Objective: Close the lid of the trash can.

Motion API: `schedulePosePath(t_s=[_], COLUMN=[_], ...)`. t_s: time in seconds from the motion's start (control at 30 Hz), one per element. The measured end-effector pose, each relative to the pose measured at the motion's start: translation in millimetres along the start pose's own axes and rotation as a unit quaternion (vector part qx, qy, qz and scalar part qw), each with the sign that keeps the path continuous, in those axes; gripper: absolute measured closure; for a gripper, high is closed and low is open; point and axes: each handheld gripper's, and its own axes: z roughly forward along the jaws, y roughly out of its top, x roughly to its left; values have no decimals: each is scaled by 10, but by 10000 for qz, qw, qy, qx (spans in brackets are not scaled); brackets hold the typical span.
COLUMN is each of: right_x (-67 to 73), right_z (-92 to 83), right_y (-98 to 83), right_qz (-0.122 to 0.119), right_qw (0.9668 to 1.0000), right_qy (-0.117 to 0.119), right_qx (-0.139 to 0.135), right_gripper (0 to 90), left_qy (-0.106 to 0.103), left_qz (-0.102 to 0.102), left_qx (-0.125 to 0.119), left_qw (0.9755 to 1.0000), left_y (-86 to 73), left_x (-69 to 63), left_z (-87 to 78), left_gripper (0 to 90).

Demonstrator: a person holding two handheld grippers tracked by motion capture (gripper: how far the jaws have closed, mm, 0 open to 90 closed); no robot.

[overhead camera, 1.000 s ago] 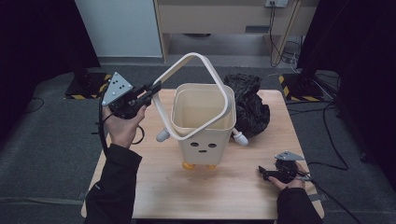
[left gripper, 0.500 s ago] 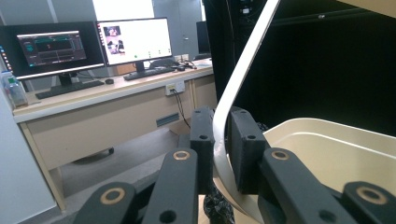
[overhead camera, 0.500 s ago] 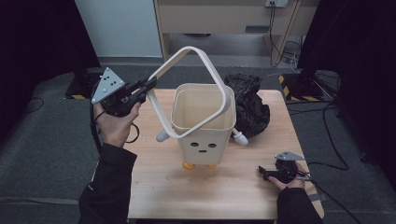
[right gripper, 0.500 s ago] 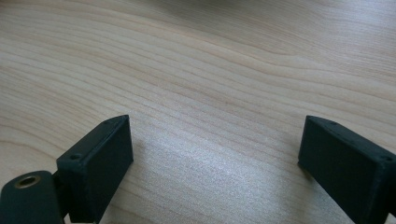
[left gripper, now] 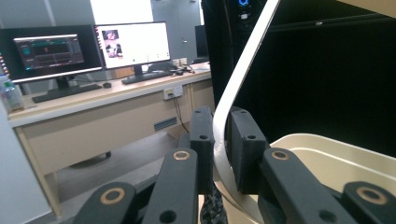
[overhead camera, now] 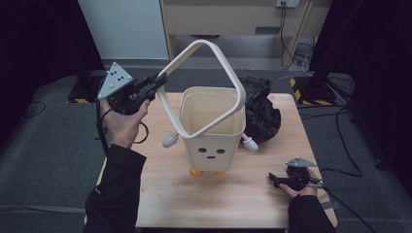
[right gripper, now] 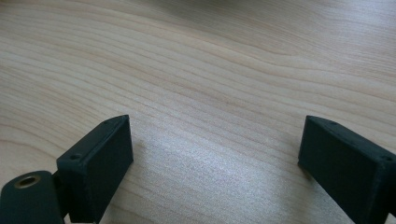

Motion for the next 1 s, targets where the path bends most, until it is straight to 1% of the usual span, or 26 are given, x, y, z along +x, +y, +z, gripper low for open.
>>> schedulePosePath(t_s=[0.13, 0.2, 0.3, 0.47, 0.6, 0.67, 0.77, 0.87, 0.93, 1.0], right_x=[3, 1, 0, 0, 1, 3, 4, 3, 3, 3], right_z=[0, 0, 0, -1, 1, 1, 0, 1, 2, 1], right_y=[0, 0, 0, 0, 0, 0, 0, 0, 0, 0], right_qz=[16, 3, -5, -16, -10, -2, 1, -5, -9, -9], right_qw=[10000, 10000, 10000, 10000, 10000, 10000, 10000, 10000, 10000, 10000], right_qy=[2, 5, 6, 12, 12, 15, 25, 16, 18, 18], right_qx=[4, 1, 0, 6, 8, 9, 11, 9, 7, 8], right_gripper=[100, 100, 100, 100, 100, 100, 100, 100, 101, 100], left_qy=[-56, -108, -134, -186, -285, -294, -335, -363, -349, -327], left_qz=[68, 45, 67, 4, -70, -99, -149, -142, -119, -53], left_qx=[127, 162, 211, 309, 341, 378, 372, 337, 370, 421], left_qw=[9999, 9998, 9997, 9994, 9990, 9988, 9986, 9987, 9986, 9986], left_y=[13, 17, 29, -4, -24, -27, -28, -5, 19, 48], left_x=[1, 5, 8, 45, 78, 95, 103, 120, 146, 166], left_z=[64, 107, 162, 243, 278, 289, 289, 252, 223, 198], left_gripper=[804, 804, 804, 804, 806, 805, 805, 805, 805, 805])
